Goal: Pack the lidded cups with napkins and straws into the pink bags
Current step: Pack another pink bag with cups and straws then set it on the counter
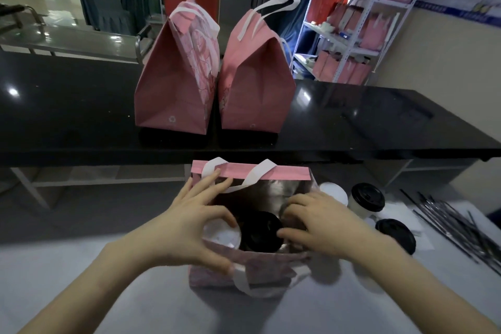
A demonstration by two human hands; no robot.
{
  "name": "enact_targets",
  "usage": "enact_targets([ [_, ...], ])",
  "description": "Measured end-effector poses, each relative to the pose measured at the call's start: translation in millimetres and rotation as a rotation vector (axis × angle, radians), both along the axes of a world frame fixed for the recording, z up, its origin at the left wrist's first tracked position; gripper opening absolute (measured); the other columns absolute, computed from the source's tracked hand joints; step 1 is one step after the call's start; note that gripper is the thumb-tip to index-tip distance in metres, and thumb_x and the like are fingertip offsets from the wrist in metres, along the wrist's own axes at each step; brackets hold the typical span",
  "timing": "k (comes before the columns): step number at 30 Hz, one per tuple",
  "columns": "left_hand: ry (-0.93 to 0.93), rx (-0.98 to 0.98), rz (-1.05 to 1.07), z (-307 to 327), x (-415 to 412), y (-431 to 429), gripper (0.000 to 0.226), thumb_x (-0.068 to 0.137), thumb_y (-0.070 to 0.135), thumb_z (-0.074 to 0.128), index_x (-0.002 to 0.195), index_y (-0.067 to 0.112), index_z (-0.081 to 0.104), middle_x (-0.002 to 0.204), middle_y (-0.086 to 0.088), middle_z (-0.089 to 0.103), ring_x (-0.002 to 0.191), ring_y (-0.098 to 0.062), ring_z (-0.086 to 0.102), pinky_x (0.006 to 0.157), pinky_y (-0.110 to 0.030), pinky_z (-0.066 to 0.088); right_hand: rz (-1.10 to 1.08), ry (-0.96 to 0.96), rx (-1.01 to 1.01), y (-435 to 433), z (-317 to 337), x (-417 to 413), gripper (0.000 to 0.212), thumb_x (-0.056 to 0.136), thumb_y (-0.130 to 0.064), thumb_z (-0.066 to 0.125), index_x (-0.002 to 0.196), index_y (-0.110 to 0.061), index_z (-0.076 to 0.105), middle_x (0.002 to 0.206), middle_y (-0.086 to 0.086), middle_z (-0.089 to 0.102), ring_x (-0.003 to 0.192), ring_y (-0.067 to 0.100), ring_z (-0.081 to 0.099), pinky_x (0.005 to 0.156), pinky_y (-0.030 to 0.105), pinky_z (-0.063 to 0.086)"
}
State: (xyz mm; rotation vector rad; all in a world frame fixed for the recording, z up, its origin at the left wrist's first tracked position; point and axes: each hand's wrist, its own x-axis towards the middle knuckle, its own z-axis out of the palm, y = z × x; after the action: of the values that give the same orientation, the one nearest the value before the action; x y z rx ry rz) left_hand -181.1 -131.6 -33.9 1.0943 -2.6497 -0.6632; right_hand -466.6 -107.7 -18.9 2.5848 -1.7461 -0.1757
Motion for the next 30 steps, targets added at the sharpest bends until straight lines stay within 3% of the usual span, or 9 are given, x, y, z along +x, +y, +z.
enact_targets([
  [3, -0.067, -0.146, -0.006, -7, 11, 4, 0.038, 0.064, 0.076, 0.062, 0.086, 0.044, 0.063, 0.157, 0.025, -0.001, 0.143, -0.001, -0.022, 0.118, -0.041, -0.008, -0.041, 0.016, 0.167, 18, 22, -33, 0.094, 0.061, -0.098, 0.018, 0.121, -0.039, 0.059, 0.136, -0.024, 0.048, 0.141, 0.000, 0.017, 0.118, 0.048, -0.005],
  [5, -0.025, -0.246, 0.045, -9, 10, 8, 0.024, 0.072, 0.063, 0.066, 0.069, 0.041, 0.055, 0.155, 0.019, 0.021, 0.148, -0.007, 0.000, 0.120, -0.043, 0.014, -0.006, 0.165, 0.258, 25, 26, -45, 0.101, 0.053, -0.101, 0.026, 0.130, -0.041, 0.051, 0.150, -0.022, 0.031, 0.146, 0.004, -0.003, 0.115, 0.056, -0.013],
  [9, 0.056, -0.415, 0.159, -10, 4, 16, 0.023, 0.069, 0.040, 0.082, 0.063, 0.031, 0.061, 0.121, 0.002, 0.062, 0.120, -0.023, 0.052, 0.088, -0.046, 0.053, 0.020, 0.406, 0.119, 22, 16, -52, 0.052, 0.084, -0.061, 0.047, 0.130, -0.037, 0.053, 0.148, -0.017, 0.037, 0.148, 0.014, 0.000, 0.113, 0.054, -0.020],
  [11, 0.049, -0.442, 0.205, -12, 3, 20, 0.024, 0.066, 0.040, 0.085, 0.065, 0.026, 0.066, 0.109, 0.003, 0.064, 0.107, -0.021, 0.057, 0.079, -0.040, 0.055, 0.005, 0.349, -0.053, 16, 13, -54, 0.029, 0.088, -0.040, 0.056, 0.116, -0.034, 0.064, 0.128, -0.016, 0.058, 0.145, 0.015, 0.022, 0.114, 0.051, -0.013],
  [14, 0.041, -0.442, 0.262, -16, 0, 29, 0.024, 0.063, 0.041, 0.086, 0.066, 0.027, 0.067, 0.102, 0.006, 0.063, 0.100, -0.018, 0.059, 0.075, -0.034, 0.053, -0.025, 0.279, -0.289, 12, 9, -55, 0.018, 0.069, -0.022, 0.081, 0.085, -0.024, 0.075, 0.105, -0.008, 0.072, 0.126, 0.022, 0.054, 0.112, 0.057, 0.022],
  [17, 0.041, -0.427, 0.303, -18, -7, 38, 0.022, 0.062, 0.037, 0.088, 0.068, 0.026, 0.069, 0.107, 0.004, 0.064, 0.105, -0.022, 0.059, 0.079, -0.036, 0.051, -0.045, 0.202, -0.334, 10, 4, -52, 0.017, 0.070, -0.018, 0.077, 0.088, -0.018, 0.074, 0.138, 0.004, 0.055, 0.135, 0.026, 0.043, 0.114, 0.052, 0.022],
  [22, 0.079, -0.391, 0.368, -10, -28, 57, 0.032, 0.058, 0.032, 0.090, 0.083, 0.029, 0.070, 0.124, 0.001, 0.062, 0.128, -0.027, 0.049, 0.098, -0.048, 0.042, -0.057, -0.034, -0.266, 18, -4, -70, 0.048, 0.087, -0.031, 0.062, 0.133, -0.027, 0.049, 0.161, -0.002, 0.007, 0.148, 0.015, 0.010, 0.120, 0.039, -0.001],
  [26, 0.262, -0.452, 0.371, -1, -74, 79, 0.030, 0.064, 0.030, 0.088, 0.088, 0.027, 0.071, 0.116, 0.008, 0.063, 0.124, -0.018, 0.051, 0.101, -0.038, 0.038, -0.020, -0.231, -0.270, 49, -4, -101, 0.059, 0.089, -0.037, 0.064, 0.142, -0.029, 0.041, 0.159, -0.005, 0.014, 0.145, 0.012, 0.020, 0.121, 0.037, 0.006],
  [30, 0.440, -0.550, 0.326, 7, -161, 101, 0.017, 0.079, 0.035, 0.064, 0.083, 0.019, 0.072, 0.101, 0.008, 0.065, 0.108, -0.014, 0.059, 0.091, -0.035, 0.046, -0.029, -0.360, -0.304, 91, -5, -158, 0.053, 0.082, -0.032, 0.073, 0.131, -0.023, 0.056, 0.151, -0.001, 0.037, 0.135, 0.017, 0.041, 0.117, 0.041, 0.022],
])
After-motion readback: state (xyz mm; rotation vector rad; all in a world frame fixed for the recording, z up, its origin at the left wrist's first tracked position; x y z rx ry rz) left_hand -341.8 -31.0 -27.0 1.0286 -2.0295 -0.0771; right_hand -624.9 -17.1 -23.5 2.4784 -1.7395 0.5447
